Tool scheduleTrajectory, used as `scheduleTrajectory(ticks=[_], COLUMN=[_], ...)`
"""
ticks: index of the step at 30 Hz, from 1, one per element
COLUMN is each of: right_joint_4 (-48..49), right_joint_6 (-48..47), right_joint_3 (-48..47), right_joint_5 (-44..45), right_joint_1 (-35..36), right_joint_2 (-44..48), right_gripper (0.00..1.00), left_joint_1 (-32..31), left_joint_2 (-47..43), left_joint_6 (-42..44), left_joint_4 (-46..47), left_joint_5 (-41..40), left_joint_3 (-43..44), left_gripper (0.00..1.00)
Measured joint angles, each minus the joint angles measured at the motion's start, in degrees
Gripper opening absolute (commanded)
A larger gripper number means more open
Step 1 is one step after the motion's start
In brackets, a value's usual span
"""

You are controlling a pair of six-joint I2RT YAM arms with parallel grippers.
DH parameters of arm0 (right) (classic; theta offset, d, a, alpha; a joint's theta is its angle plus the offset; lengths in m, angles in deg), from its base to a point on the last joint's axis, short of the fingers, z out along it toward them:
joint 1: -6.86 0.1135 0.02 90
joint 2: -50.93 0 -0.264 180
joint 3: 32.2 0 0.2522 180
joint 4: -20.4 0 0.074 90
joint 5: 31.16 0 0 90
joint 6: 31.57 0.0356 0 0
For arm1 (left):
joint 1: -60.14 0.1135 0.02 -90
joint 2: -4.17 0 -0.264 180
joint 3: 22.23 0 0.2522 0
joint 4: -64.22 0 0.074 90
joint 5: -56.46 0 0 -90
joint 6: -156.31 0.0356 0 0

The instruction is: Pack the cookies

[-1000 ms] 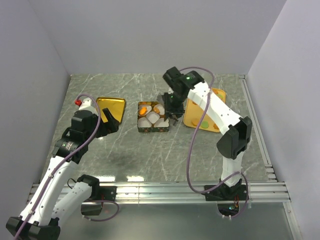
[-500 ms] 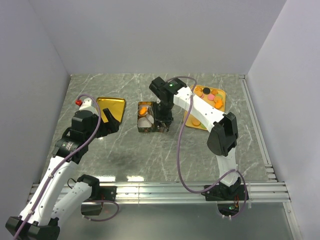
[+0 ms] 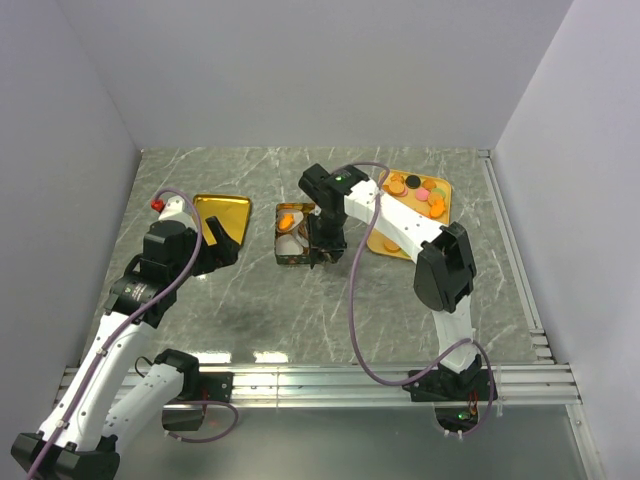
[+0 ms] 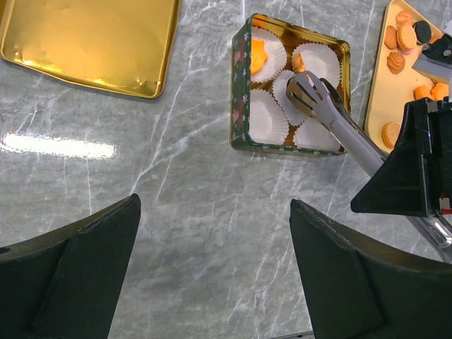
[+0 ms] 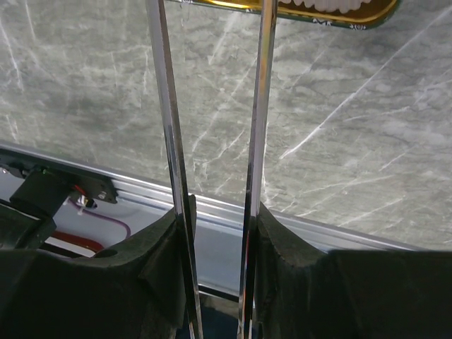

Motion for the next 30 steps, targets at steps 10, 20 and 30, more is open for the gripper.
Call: scheduleTrajectory(ticks=[10, 20, 30], right_joint_4=[0.39, 0.70, 0.96], right_joint_6=[-0.04, -0.02, -0.04], right_joint_3=[-0.09, -0.09, -0.09], right_joint_5=[0.02, -0.02, 0.02], right_joint_1=[-0.42, -0.46, -0.46], right_joint_2=[-1.55, -1.60, -1.60], right_gripper=[0.35, 0.42, 0.45], left_joint_1=[-0.04, -0.33, -0.57], left_joint_2=[0.02, 0.04, 0.02], left_joint_6=[0.00, 0.00, 0.00], left_joint_4=[0.00, 0.00, 0.00], left_joint_5=[0.00, 0.00, 0.00], left_joint_3=[0.00, 0.00, 0.00], left_gripper=[0.93, 0.92, 0.93])
